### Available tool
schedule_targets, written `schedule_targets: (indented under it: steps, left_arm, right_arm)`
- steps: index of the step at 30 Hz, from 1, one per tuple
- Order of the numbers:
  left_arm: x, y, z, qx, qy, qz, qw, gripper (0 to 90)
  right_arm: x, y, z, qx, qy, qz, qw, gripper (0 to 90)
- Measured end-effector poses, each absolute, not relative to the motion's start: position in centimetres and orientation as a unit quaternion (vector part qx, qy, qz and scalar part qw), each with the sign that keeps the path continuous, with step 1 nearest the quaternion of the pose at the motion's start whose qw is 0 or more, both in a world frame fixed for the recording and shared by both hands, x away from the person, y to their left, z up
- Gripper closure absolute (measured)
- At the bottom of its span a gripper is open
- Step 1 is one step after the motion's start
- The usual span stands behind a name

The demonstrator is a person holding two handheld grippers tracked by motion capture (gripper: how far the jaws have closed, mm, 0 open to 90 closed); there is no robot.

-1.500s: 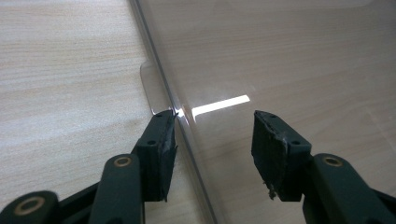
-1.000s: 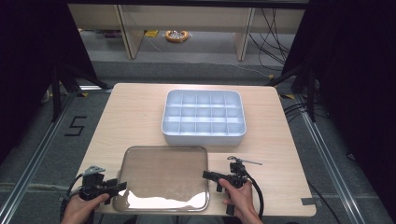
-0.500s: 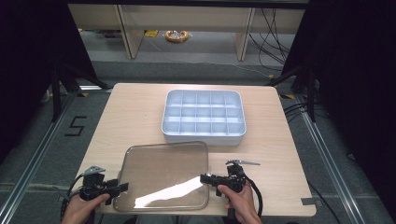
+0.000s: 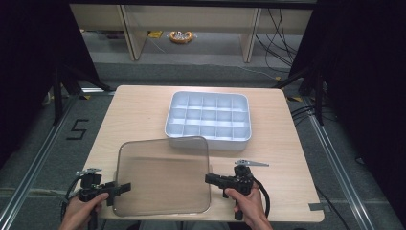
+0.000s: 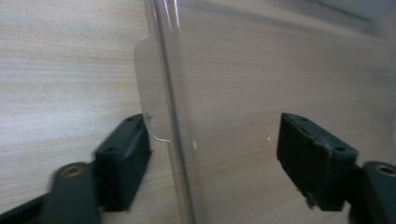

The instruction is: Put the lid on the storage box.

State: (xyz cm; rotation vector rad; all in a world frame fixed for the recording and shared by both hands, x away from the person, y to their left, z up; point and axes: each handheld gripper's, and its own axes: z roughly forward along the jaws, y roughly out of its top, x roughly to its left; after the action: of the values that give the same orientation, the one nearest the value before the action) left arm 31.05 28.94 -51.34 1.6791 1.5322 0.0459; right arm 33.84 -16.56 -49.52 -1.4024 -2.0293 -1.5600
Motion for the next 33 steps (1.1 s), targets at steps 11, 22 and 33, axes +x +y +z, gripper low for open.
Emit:
schedule_targets:
  steps: [11, 22, 33]
  left_arm:
    - [30.2, 28.9, -50.6, 0.688, 0.601, 0.033, 0.405, 53.3]
    - [29.2, 28.6, -49.1, 0.66, 0.594, 0.04, 0.458, 64.7]
    - [30.5, 26.0, -44.6, 0.672, 0.555, 0.075, 0.484, 67.6]
  right_arm:
    - [33.6, -16.9, -49.1, -0.501, -0.69, -0.514, 0.096, 73.9]
    - [33.2, -17.6, -48.0, -0.5, -0.71, -0.494, 0.048, 73.9]
    - [33.9, -20.3, -44.7, -0.501, -0.697, -0.513, 0.0, 73.6]
